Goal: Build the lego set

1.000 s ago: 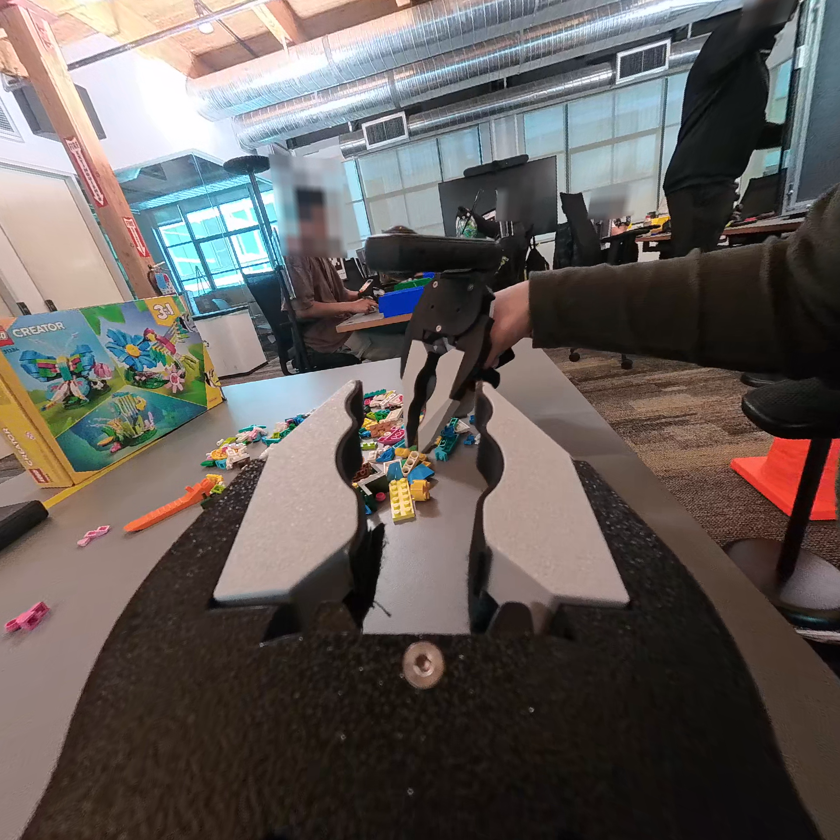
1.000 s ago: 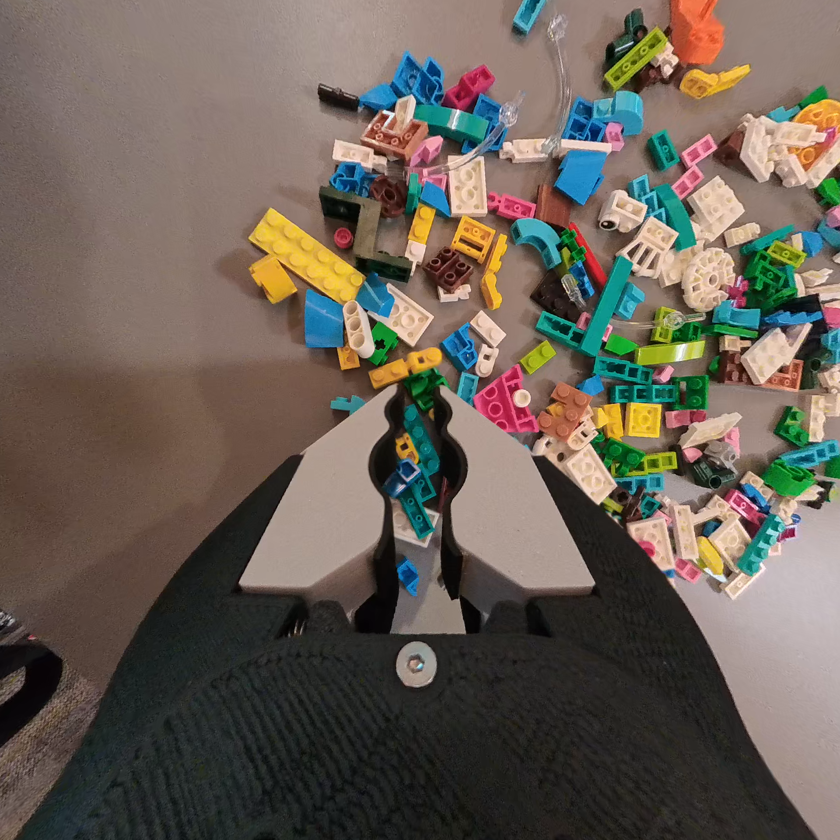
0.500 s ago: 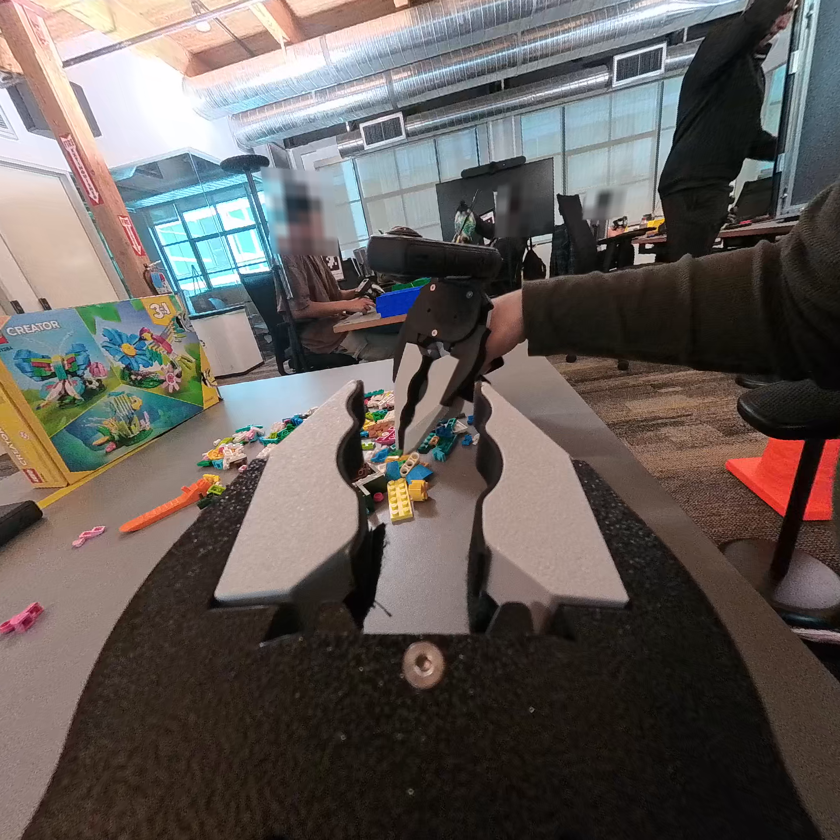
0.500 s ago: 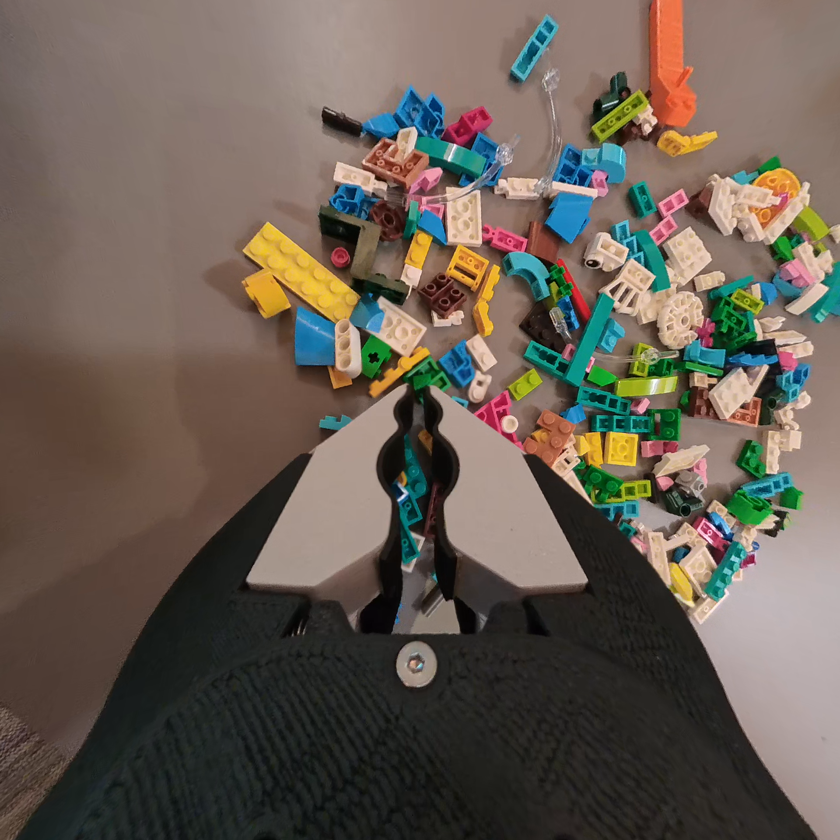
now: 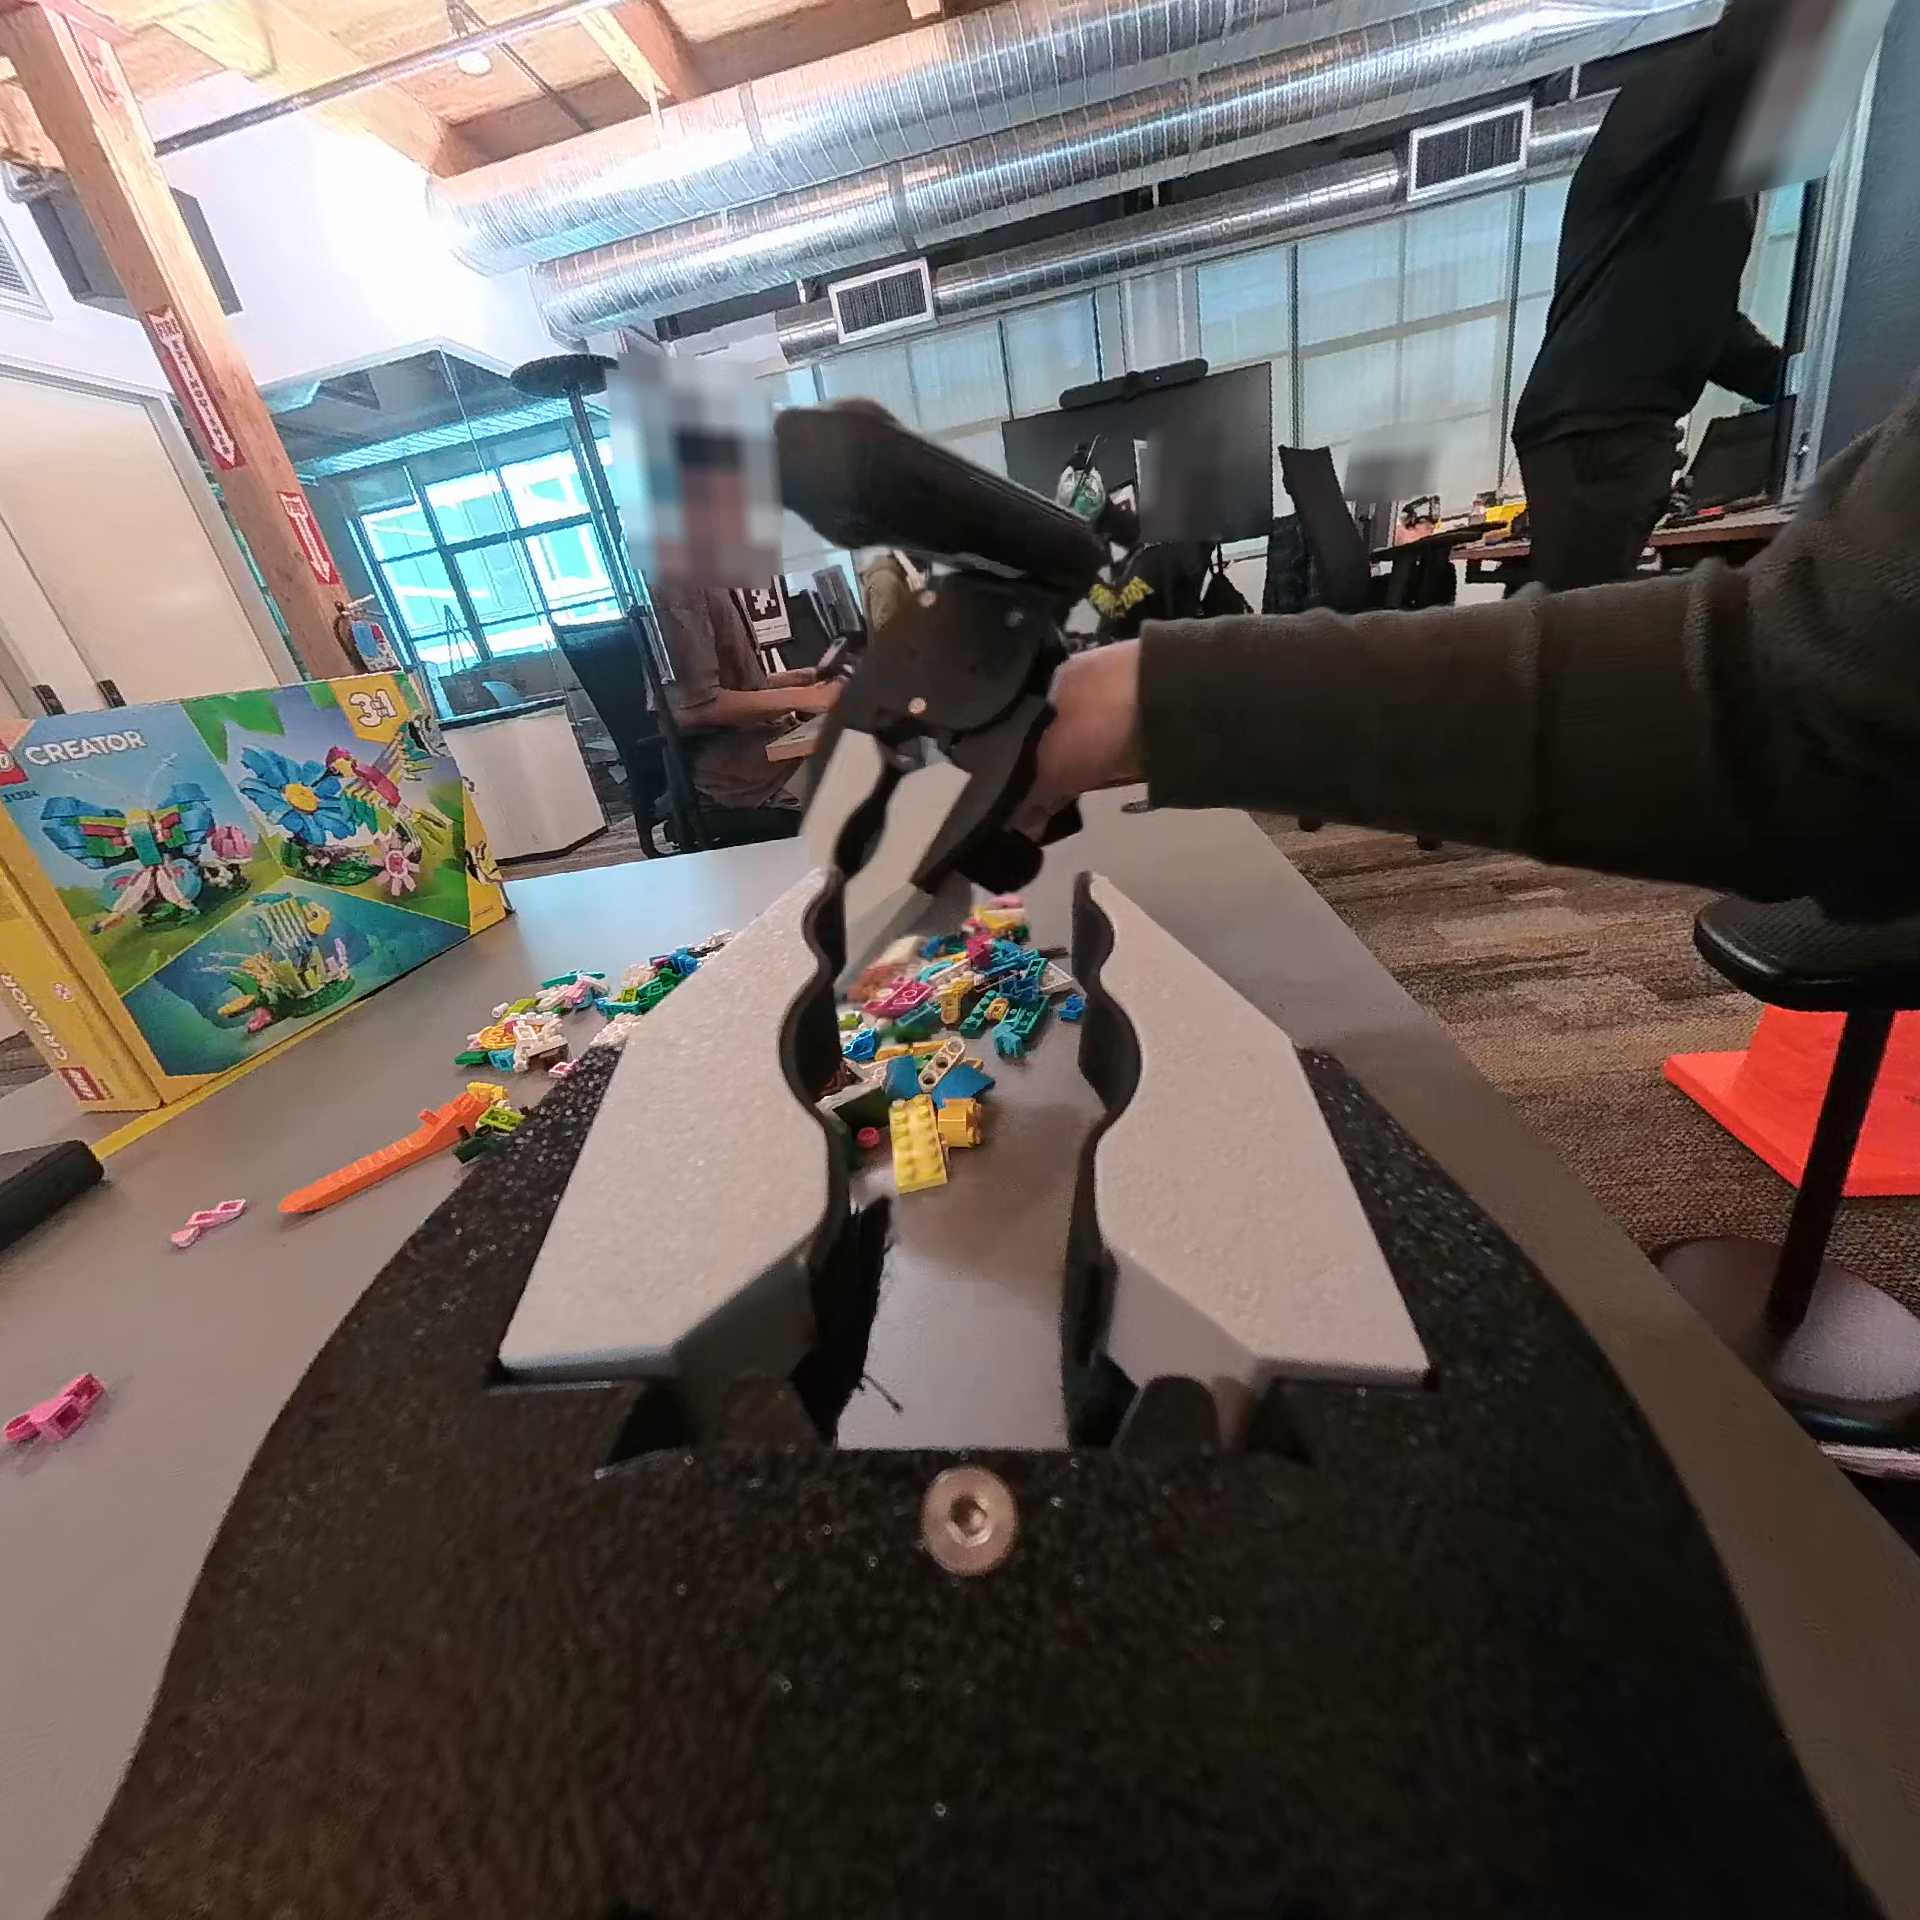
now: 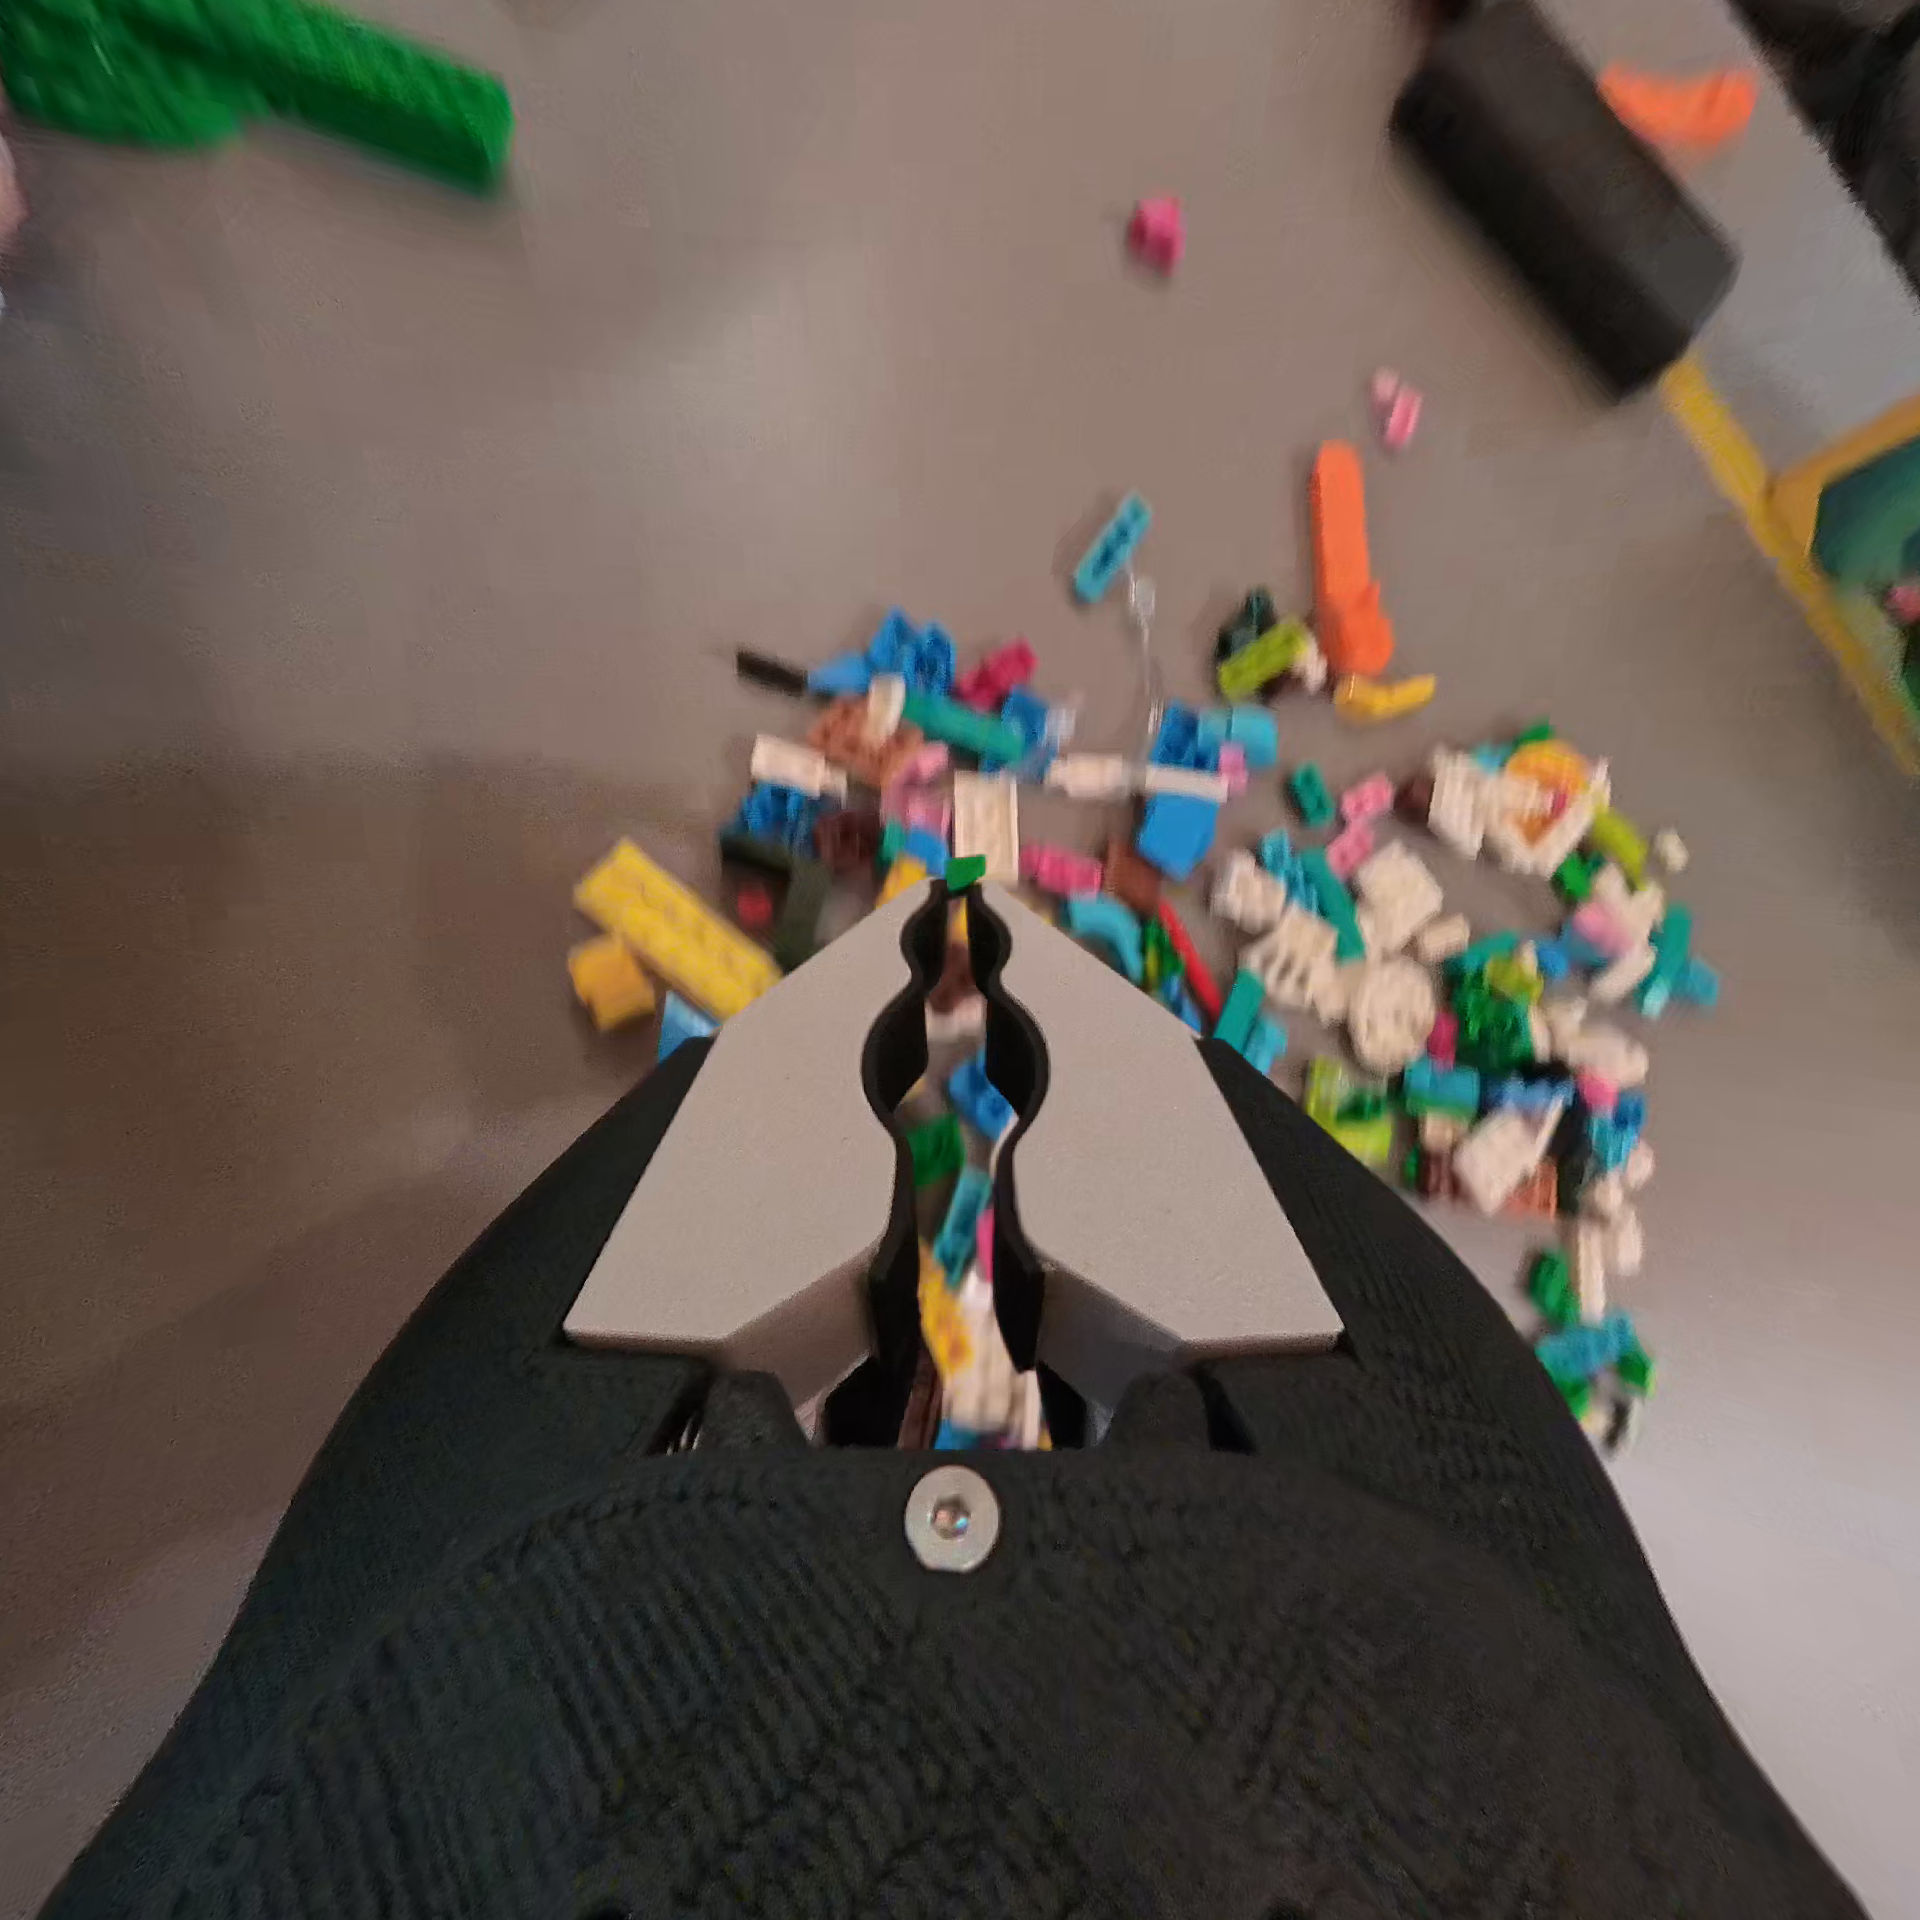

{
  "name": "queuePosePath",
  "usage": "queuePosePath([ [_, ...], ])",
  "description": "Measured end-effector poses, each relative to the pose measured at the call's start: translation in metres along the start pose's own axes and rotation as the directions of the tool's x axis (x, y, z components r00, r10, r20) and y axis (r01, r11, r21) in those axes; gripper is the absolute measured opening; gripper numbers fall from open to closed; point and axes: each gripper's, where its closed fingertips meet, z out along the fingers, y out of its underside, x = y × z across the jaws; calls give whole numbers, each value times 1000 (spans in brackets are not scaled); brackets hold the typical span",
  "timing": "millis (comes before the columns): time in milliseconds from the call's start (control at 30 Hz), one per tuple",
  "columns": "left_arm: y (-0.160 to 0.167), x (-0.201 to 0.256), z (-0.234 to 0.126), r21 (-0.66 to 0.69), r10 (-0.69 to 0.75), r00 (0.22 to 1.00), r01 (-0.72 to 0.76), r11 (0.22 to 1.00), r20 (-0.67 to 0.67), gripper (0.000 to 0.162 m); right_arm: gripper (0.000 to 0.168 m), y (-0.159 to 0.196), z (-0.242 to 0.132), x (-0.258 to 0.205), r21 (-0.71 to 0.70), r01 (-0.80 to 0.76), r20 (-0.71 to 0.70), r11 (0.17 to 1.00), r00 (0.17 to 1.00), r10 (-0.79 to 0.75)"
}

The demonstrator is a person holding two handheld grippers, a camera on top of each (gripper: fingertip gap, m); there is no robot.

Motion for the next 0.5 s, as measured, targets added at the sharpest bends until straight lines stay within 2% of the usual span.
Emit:
queuePosePath([
  [167, -5, -2, -3, 29, 3, 1000, -4, 1000, 19, 41, 2, -88, 48, 1, 153, 103, 73, 983, 991, -115],
  [333, -26, -13, -17, 140, 23, 994, -38, 989, 103, 39, 2, -184, 126, -18, 270, 192, 205, 944, 946, -251],
  [400, -34, -15, -23, 178, 51, 991, -73, 981, 127, 39, 2, -212, 160, -27, 267, 222, 248, 938, 925, -289],
  [500, -37, -17, -26, 194, 56, 989, -83, 977, 140, 40, 2, -230, 206, -24, 193, 282, 251, 940, 912, -325],
])
